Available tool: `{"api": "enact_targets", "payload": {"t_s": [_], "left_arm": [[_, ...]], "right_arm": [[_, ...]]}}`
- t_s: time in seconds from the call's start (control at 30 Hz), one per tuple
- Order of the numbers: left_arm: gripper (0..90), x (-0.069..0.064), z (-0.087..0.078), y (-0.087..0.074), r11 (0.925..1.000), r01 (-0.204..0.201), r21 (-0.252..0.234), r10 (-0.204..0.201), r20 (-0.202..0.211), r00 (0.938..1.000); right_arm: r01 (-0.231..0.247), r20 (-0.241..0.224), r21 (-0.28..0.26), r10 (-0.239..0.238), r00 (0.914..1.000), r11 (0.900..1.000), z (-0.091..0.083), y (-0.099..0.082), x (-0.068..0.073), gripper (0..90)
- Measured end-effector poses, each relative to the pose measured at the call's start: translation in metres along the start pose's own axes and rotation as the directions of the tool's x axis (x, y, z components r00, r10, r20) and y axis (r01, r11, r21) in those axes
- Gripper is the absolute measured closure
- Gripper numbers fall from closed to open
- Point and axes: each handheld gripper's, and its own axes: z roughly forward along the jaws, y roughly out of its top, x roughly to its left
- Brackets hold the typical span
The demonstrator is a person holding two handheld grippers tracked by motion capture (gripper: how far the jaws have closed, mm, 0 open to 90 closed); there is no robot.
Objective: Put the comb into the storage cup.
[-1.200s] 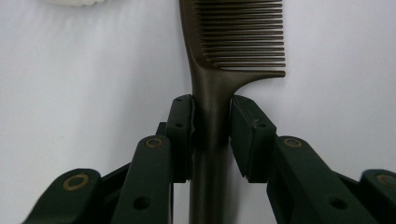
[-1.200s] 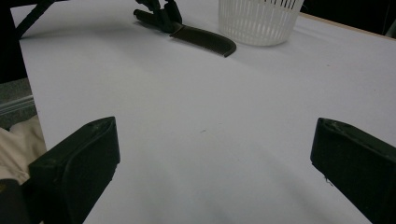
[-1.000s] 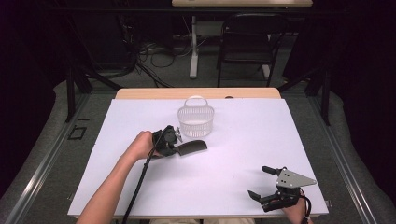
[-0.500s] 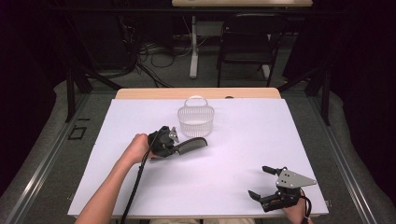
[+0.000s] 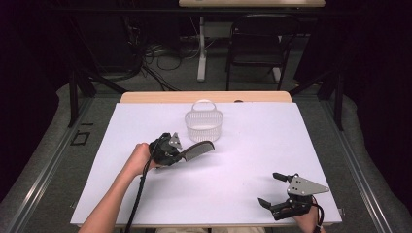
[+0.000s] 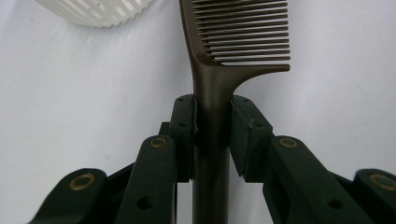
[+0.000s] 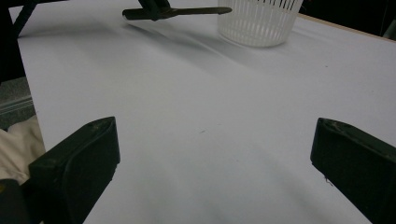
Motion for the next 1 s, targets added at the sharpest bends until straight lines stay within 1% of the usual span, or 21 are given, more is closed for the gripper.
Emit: {"api": "enact_targets", "payload": {"t_s": [0.03,0.1,0.13,0.17,0.2,0.27,0.33,0.37,0.4,0.5,0.53,0.63,0.73,0.77,0.93,1.0], "left_arm": [[72.1,0.0,-0.001,-0.001,0.9999,0.005,-0.01,-0.005,-0.003,1.0],[72.1,-0.001,-0.002,-0.001,0.9999,0.008,-0.014,-0.008,-0.001,1.0],[72.1,-0.002,-0.004,-0.002,0.9994,0.014,-0.033,-0.014,-0.001,0.9999],[72.1,-0.002,-0.004,-0.002,0.9994,0.014,-0.033,-0.014,-0.001,0.9999],[72.1,-0.004,-0.006,-0.003,0.9987,0.016,-0.049,-0.017,-0.007,0.9998],[72.1,-0.006,-0.008,-0.003,0.9976,0.021,-0.066,-0.022,-0.005,0.9998],[72.2,-0.007,-0.009,-0.003,0.9972,0.024,-0.07,-0.024,-0.007,0.9997],[72.1,-0.008,-0.011,-0.004,0.9952,0.029,-0.094,-0.031,-0.012,0.9995],[72.1,-0.008,-0.011,-0.004,0.9952,0.029,-0.094,-0.031,-0.012,0.9995],[72.1,-0.01,-0.013,-0.006,0.9914,0.045,-0.123,-0.046,-0.01,0.9989],[72.1,-0.011,-0.012,-0.008,0.989,0.055,-0.137,-0.058,-0.013,0.9983],[72.1,-0.013,-0.012,-0.01,0.9887,0.057,-0.139,-0.06,-0.018,0.998],[72.1,-0.014,-0.013,-0.012,0.9847,0.075,-0.157,-0.08,-0.027,0.9964],[72.1,-0.014,-0.013,-0.012,0.9836,0.079,-0.162,-0.084,-0.026,0.9961],[72.1,-0.017,-0.015,-0.014,0.9805,0.087,-0.176,-0.093,-0.027,0.9953],[72.1,-0.018,-0.016,-0.014,0.9793,0.087,-0.183,-0.094,-0.034,0.995]], "right_arm": [[-0.001,0.001,-0.002,0.001,1.0,1.0,0.0,0.0,0.0,1.0],[-0.003,0.001,-0.003,0.003,1.0,1.0,0.0,0.0,0.0,1.0],[0.001,0.002,-0.004,-0.001,1.0,1.0,0.0,0.0,0.0,1.0],[0.001,0.002,-0.006,-0.001,1.0,1.0,0.0,0.0,0.0,1.0],[0.001,0.002,-0.005,-0.001,1.0,1.0,0.0,0.0,0.0,1.0],[0.0,0.003,-0.005,0.0,1.0,1.0,0.0,0.0,0.0,1.0],[0.001,0.004,-0.006,-0.001,1.0,1.0,0.0,0.0,0.0,1.0],[0.001,0.004,-0.005,-0.001,1.0,1.0,0.0,0.0,0.0,1.0],[0.001,0.004,-0.006,-0.001,1.0,1.0,0.0,0.0,0.0,1.0],[0.003,0.003,-0.006,-0.003,1.0,1.0,0.0,0.0,0.0,1.0],[0.002,0.003,-0.005,-0.002,1.0,1.0,0.0,0.0,0.0,1.0],[0.002,0.004,-0.006,-0.002,1.0,1.0,0.0,0.0,0.0,1.0],[0.0,0.003,-0.006,0.0,1.0,1.0,0.0,0.001,0.001,1.0],[0.006,0.004,-0.008,-0.006,1.0,1.0,0.0,0.001,0.001,1.0],[0.001,0.001,-0.004,-0.001,1.0,1.0,0.0,0.001,0.001,1.0],[0.001,0.001,-0.005,-0.001,1.0,1.0,0.0,0.001,0.001,1.0]]}}
